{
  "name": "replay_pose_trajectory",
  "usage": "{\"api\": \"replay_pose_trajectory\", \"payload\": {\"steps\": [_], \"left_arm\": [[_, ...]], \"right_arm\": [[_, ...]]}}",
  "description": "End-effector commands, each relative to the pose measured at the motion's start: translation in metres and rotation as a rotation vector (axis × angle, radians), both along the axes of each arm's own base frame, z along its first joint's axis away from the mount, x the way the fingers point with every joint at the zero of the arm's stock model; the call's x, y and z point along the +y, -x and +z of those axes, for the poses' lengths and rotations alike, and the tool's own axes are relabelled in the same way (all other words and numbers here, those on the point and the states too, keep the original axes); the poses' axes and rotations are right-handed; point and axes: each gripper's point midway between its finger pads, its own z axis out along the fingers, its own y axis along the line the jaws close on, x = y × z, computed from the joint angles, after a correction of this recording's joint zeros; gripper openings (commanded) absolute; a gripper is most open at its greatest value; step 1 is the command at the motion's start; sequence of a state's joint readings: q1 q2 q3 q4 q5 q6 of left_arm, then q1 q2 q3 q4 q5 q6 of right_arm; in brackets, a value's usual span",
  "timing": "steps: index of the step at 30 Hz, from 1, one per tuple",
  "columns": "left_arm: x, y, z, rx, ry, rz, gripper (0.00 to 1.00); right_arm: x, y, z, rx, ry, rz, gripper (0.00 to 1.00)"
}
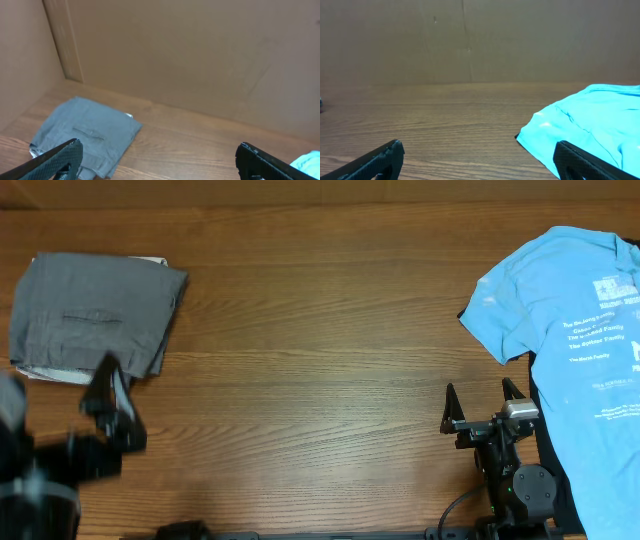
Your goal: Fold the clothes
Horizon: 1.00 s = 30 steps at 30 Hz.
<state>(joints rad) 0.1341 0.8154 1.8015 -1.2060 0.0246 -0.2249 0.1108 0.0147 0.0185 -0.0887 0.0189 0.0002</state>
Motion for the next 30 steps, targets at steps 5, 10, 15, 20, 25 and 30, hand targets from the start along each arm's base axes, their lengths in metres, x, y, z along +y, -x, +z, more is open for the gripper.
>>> {"api": "replay_pose_trajectory", "payload": {"steps": [5, 10, 15, 20, 25, 30], "left_arm": [[-0.004, 0.033, -0.051, 0.029, -0.017, -0.002, 1.00], [-0.005, 0.037, -0.111, 0.112, -0.003, -0.008, 1.00], [-0.012, 0.035, -0.173, 0.198, 0.031, -0.042, 1.00], [-0.015, 0.019, -0.237, 0.229, 0.092, -0.053, 1.00], [-0.013, -0.004, -0.269, 0.156, 0.150, -0.040, 1.00], [-0.010, -0.029, -0.284, 0.029, 0.195, -0.036, 1.00]], "right_arm": [[-0.003, 0.000, -0.001, -0.008, -0.005, -0.013, 1.00], [-0.003, 0.000, -0.001, -0.008, -0.005, -0.013, 1.00], [-0.003, 0.000, -0.001, -0.008, -0.005, -0.013, 1.00], [-0.003, 0.000, -0.001, -0.008, -0.006, -0.013, 1.00], [-0.003, 0.000, -0.001, -0.008, -0.005, -0.013, 1.00], [-0.003, 0.000, -0.001, -0.008, -0.006, -0.013, 1.00]]}}
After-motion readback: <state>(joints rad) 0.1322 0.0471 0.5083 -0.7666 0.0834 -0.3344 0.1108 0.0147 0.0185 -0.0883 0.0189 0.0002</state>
